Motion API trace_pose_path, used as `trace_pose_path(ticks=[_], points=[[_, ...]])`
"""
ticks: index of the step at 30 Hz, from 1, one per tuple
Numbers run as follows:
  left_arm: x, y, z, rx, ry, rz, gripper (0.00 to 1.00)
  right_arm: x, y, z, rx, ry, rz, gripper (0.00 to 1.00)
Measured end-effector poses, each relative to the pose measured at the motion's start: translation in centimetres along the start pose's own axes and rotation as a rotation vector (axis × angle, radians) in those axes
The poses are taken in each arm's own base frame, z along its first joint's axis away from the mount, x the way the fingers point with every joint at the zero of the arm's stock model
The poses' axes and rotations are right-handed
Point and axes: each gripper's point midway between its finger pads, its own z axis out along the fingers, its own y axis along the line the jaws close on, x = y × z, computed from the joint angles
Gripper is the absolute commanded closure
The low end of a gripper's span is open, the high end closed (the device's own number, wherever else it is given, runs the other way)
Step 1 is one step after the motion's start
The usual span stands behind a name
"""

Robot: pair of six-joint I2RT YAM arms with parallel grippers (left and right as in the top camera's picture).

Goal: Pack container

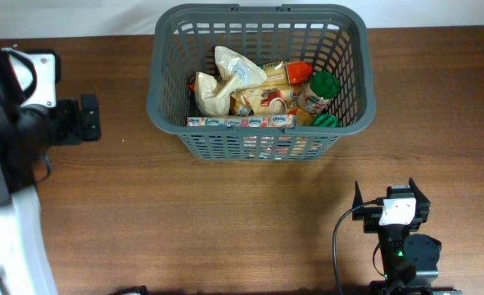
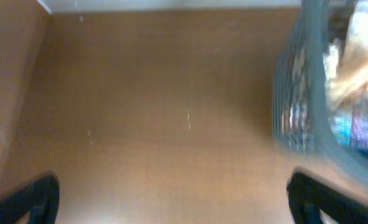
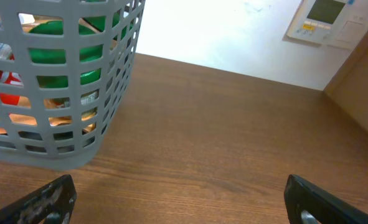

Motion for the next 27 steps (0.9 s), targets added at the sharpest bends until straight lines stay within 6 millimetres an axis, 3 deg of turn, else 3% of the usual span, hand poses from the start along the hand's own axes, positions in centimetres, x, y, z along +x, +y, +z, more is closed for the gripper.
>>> trace_pose_path(ticks=[5,8,10,15,17,19,27], points=[[-3.1,-3.2,-3.4,0.024,-0.381,0.073,0.01,0.0,0.0,0.0,0.001,-0.003,0.001,0.01],[-2.4,-5.2,-4.8,0.065,-0.522,0.101,0.01,0.0,0.0,0.0,0.000,-0.001,0.000,0.01],[-0.1,-6.4,-4.6,0.094,-0.546,0.118,0.01,0.0,0.0,0.0,0.000,-0.002,0.001,0.01],[5.4,-7.6,-2.1,0.122,-0.556,0.135,0.01,0.0,0.0,0.0,0.000,-0.003,0.001,0.01],[8.3,-8.0,0.7,0.121,-0.560,0.134,0.01,0.0,0.0,0.0,0.001,-0.004,0.001,0.01],[8.5,-8.1,1.3,0.116,-0.627,0.126,0.01,-0.1,0.0,0.0,0.001,-0.005,0.001,0.01],[15.4,-9.0,7.4,0.110,-0.698,0.118,0.01,0.0,0.0,0.0,0.001,-0.005,0.001,0.01]])
